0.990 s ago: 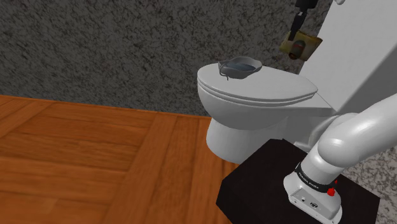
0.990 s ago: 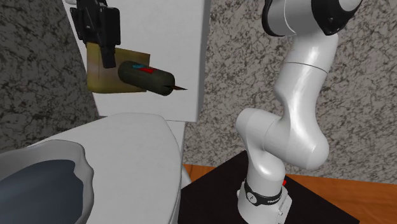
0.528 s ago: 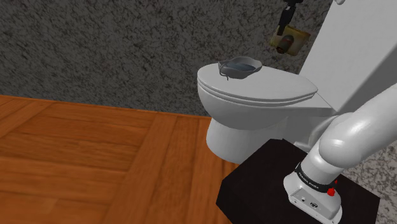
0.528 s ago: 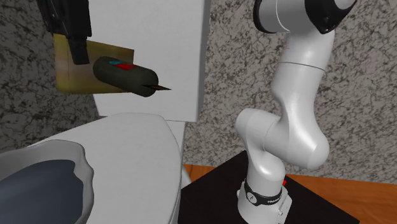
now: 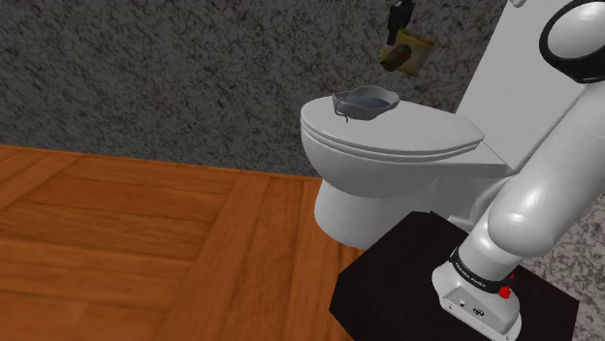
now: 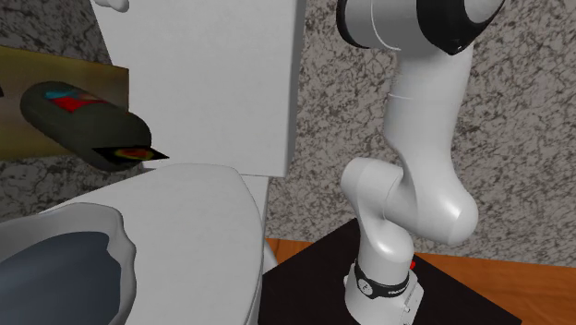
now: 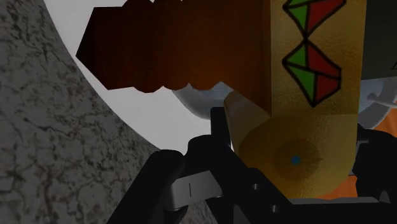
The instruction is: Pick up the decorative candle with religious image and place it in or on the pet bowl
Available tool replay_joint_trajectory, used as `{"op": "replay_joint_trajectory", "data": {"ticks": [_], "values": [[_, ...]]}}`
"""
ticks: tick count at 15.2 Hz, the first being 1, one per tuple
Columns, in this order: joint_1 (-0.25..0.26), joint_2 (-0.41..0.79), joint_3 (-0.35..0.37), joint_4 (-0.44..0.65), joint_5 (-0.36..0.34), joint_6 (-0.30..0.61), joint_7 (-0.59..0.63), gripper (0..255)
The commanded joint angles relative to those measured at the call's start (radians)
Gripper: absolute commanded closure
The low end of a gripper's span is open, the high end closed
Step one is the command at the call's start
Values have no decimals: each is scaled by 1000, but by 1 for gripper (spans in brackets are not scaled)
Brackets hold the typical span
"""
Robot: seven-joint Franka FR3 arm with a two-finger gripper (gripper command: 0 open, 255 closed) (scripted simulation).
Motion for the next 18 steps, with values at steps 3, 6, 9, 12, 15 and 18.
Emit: {"op": "replay_joint_trajectory", "data": {"ticks": [3, 6, 9, 12, 15, 18], "values": [[11, 158, 12, 212, 46, -60, 37, 255], [-4, 339, 18, 480, 100, -154, 59, 255], [17, 276, 22, 339, 78, -75, 69, 255], [30, 231, 25, 230, 64, -9, 77, 255], [39, 196, 27, 138, 53, 49, 84, 255], [45, 168, 30, 57, 45, 102, 90, 255]]}}
